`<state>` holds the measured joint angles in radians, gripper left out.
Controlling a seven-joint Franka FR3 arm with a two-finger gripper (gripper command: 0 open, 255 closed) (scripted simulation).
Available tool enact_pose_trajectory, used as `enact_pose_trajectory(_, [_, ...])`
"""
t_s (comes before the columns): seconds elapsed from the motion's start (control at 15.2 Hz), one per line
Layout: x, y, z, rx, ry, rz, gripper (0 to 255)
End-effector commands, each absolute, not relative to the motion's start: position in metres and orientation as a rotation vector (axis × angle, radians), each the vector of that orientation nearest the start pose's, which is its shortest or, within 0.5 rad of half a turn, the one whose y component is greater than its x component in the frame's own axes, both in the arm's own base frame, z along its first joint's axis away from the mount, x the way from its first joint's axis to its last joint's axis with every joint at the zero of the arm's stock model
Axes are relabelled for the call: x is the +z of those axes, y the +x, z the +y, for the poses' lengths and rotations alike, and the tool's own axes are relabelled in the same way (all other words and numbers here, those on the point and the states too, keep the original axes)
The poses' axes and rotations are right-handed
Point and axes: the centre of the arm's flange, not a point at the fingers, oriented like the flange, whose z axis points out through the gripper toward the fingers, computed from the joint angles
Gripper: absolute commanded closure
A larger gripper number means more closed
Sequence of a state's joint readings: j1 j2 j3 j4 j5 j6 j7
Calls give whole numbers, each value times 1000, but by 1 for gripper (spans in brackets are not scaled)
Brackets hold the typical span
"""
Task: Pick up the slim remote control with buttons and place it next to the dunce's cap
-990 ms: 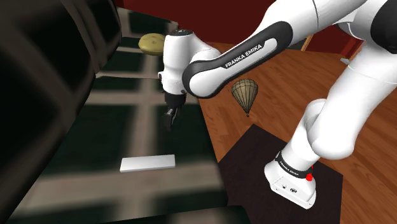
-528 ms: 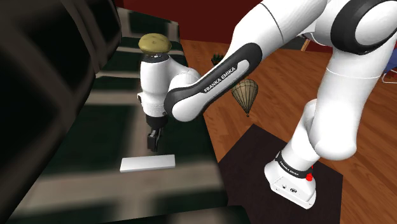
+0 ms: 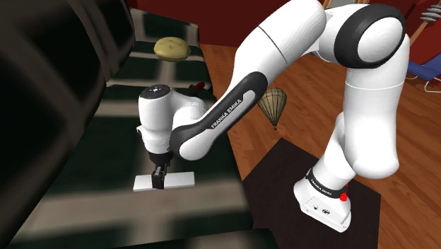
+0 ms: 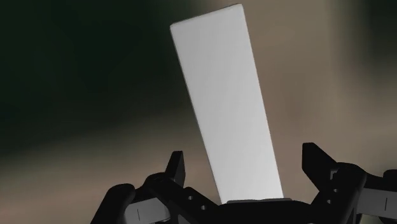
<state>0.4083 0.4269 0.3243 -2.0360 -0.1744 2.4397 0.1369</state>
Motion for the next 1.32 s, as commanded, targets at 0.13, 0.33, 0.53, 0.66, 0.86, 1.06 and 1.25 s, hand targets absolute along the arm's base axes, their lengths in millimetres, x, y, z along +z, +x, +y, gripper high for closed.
enact_pose_trajectory(0.13, [220, 449, 398, 5, -2930, -1075, 0])
enact_pose_trajectory(0.33, [212, 449, 398, 5, -2930, -1075, 0])
enact_pose_trajectory(0.53, [212, 449, 398, 5, -2930, -1075, 0])
enact_pose_trajectory(0.66, [212, 449, 398, 5, -2930, -1075, 0])
enact_pose_trajectory(0.86, [212, 449, 398, 5, -2930, -1075, 255])
enact_pose_trajectory(1.06, [212, 449, 399, 5, -2930, -1075, 255])
enact_pose_trajectory(1.25, [212, 449, 399, 5, -2930, -1075, 255])
